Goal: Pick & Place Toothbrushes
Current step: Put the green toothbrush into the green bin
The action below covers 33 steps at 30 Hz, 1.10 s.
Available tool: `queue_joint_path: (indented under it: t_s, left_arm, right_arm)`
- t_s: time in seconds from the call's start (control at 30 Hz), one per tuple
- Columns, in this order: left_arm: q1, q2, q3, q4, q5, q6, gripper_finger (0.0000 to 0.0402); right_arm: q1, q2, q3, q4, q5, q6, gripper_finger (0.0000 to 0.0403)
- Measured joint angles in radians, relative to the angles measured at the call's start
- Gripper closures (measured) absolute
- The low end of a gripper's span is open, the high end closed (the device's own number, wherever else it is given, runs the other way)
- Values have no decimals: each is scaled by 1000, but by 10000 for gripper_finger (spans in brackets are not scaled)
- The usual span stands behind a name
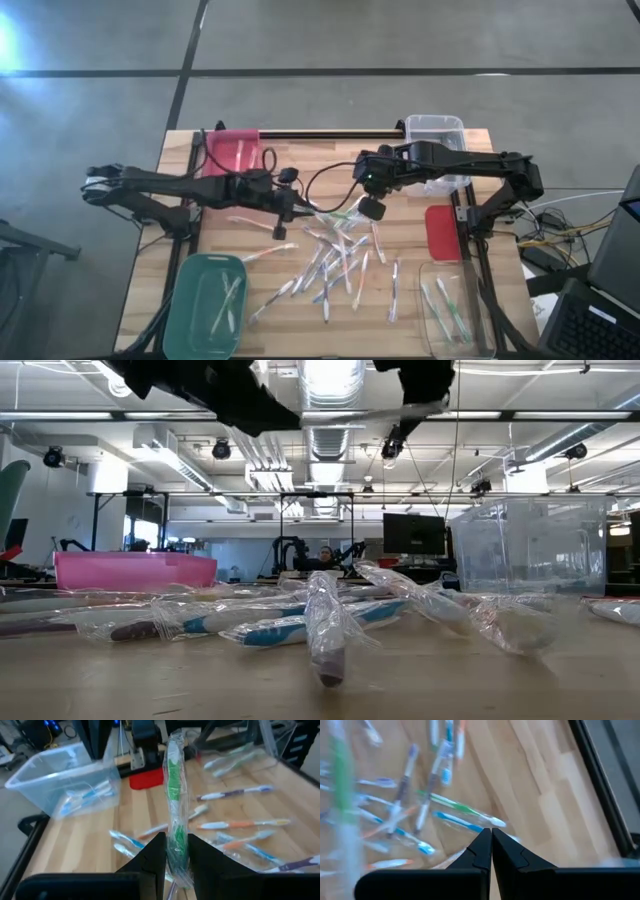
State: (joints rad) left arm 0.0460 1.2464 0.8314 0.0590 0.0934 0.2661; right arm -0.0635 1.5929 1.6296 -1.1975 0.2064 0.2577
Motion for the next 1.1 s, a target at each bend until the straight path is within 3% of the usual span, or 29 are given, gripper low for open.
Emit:
queue_joint_path:
  t_s: [0.17, 0.4, 0.6, 0.9, 1.1]
  left_arm:
    - [0, 53, 0, 23, -50, 1, 330]
    - [0, 100, 1, 176, -73, -14, 330]
    - [0, 107, 0, 177, -73, -26, 330]
    - [0, 107, 0, 205, -74, -28, 330]
    - [0, 107, 0, 211, -77, -28, 330]
  right_arm:
    - [0, 0, 49, -2, -21, -9, 394]
    - [1, 0, 67, -4, -181, -32, 384]
    - [1, 0, 67, -29, -241, -33, 339]
    - [1, 10, 67, -22, -249, -33, 256]
    - [1, 54, 67, -23, -351, -64, 218]
